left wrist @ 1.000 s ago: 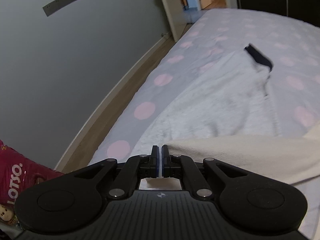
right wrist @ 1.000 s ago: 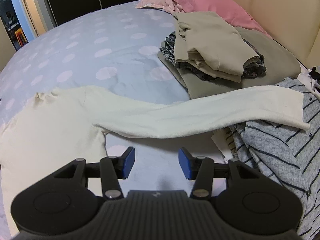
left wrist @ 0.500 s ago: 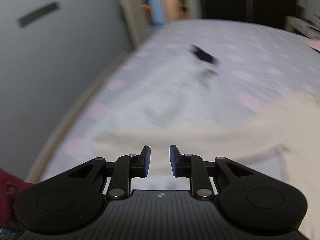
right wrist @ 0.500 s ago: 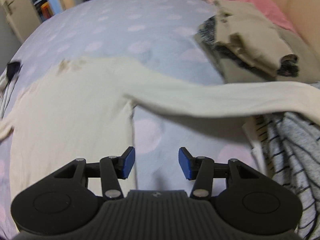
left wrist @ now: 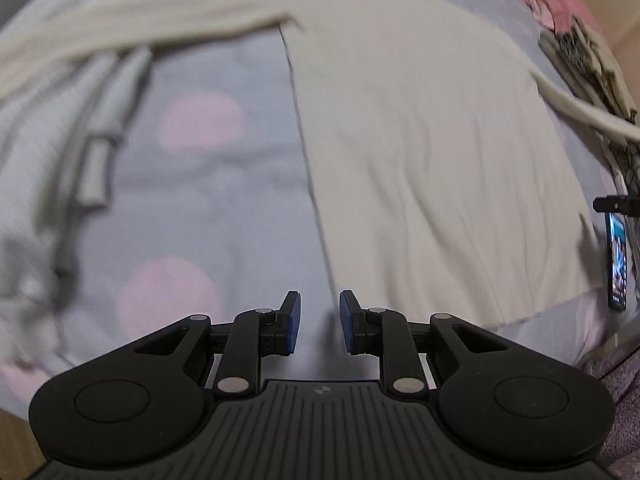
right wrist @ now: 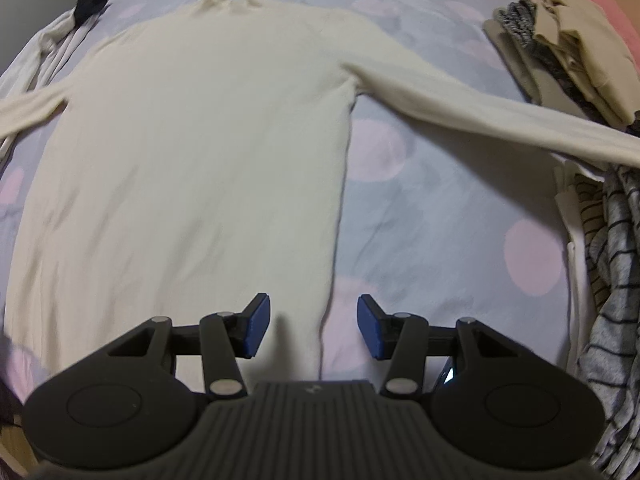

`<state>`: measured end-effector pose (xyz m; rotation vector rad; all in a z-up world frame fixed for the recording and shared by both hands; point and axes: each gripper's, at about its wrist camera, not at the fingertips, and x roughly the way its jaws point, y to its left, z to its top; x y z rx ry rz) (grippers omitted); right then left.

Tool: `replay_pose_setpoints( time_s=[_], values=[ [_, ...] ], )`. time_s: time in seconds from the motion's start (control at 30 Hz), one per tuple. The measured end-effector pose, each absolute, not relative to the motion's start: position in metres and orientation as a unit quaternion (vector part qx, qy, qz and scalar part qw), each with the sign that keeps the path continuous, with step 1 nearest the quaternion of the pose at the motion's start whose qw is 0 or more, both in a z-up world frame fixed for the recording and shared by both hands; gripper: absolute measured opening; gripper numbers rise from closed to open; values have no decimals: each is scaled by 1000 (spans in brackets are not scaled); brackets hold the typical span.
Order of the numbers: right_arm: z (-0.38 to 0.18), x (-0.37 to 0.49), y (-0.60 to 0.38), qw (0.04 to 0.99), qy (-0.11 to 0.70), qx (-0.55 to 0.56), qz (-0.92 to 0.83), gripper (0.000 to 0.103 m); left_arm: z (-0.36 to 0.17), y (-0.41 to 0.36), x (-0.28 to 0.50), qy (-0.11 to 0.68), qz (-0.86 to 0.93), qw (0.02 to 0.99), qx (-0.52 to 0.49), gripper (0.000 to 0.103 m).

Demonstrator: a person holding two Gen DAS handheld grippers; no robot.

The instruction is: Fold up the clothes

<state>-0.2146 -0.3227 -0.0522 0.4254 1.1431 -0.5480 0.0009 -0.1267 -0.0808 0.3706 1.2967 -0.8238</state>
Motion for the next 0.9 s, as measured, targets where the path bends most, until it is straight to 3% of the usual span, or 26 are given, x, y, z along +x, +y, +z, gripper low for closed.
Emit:
replay_pose_setpoints(
  time_s=[0.17,0.23,0.27,0.33,0.53,0.63,0.67,0.83,0.9],
  values=[
    [-59,-218,-314,784,541,190,-239,52,-99,-134,-7,608,-377,686,136,24],
    [-61,-220,-311,783,545,187,-233,52,-100,-136,-9,603,-372,691,145,16],
    [-62,-221,-311,782,547,189,-231,52,-100,-136,-10,600,-368,694,152,6],
    [-63,-227,-314,777,549,205,-228,52,-96,-131,-9,601,-364,696,147,3],
    [-73,-241,-320,759,558,246,-230,51,-95,-122,-5,606,-358,698,136,3],
    [-84,-242,-319,745,571,265,-220,48,-98,-123,-5,610,-356,696,129,6],
    [-88,-242,-318,740,576,272,-214,47,-99,-122,-4,613,-356,695,123,12],
    [-99,-239,-301,733,595,264,-195,30,-101,-124,-7,613,-366,690,121,18],
    [-98,-236,-292,740,598,243,-189,14,-99,-127,-9,606,-365,694,136,3]
  ],
)
